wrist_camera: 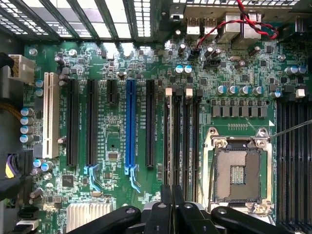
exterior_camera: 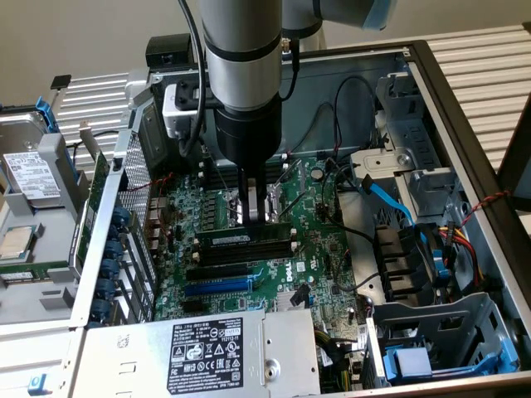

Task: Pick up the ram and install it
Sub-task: 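Insert the ram into the slot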

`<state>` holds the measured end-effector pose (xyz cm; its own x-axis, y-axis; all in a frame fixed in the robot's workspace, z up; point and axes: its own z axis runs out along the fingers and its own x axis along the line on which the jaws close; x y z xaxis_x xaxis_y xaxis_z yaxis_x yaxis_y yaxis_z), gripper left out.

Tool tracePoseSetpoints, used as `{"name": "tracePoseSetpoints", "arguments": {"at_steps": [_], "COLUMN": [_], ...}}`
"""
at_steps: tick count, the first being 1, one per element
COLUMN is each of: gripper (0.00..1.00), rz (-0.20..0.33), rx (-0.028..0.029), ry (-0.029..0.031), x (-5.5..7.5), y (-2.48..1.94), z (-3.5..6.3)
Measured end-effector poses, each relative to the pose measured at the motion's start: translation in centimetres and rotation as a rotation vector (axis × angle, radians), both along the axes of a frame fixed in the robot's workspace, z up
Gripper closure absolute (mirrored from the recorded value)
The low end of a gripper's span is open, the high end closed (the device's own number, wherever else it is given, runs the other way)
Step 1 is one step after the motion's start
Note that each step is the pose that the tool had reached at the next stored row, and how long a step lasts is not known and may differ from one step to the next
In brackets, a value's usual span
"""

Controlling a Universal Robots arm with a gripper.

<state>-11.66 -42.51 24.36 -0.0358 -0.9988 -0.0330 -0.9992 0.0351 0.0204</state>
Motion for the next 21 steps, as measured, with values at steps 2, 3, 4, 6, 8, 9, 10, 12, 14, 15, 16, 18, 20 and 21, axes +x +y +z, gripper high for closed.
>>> {"name": "tracePoseSetpoints", "arguments": {"at_steps": [2,3,4,6,8,9,10,12,14,15,16,18,20,21], "gripper": [0.88,0.88,0.88,0.88,0.88,0.88,0.88,0.88,0.88,0.88,0.88,0.88,0.88,0.88], "rz": [0.000,0.000,0.000,0.000,-0.001,-0.001,-0.001,-0.002,-0.002,-0.002,-0.002,-0.003,-0.003,-0.003], "rx": [-0.0001,0.0000,0.0000,0.0001,0.0003,0.0001,-0.0001,0.0001,-0.0003,-0.0003,0.0001,-0.0001,0.0000,0.0000], "ry": [0.0001,0.0001,0.0001,0.0003,0.0012,0.0021,0.0029,0.0040,0.0049,0.0051,0.0051,0.0059,0.0063,0.0063], "x": [0.00,0.00,0.00,0.00,0.01,0.01,0.00,0.00,0.00,0.00,0.00,0.01,0.02,0.03], "y": [0.00,0.00,0.00,0.00,0.00,0.00,0.00,0.00,0.00,0.00,0.00,0.00,0.00,0.00], "z": [0.00,-0.01,-0.03,-0.07,-0.14,-0.17,-0.19,-0.26,-0.28,-0.30,-0.33,-0.35,-0.39,-0.41]}}
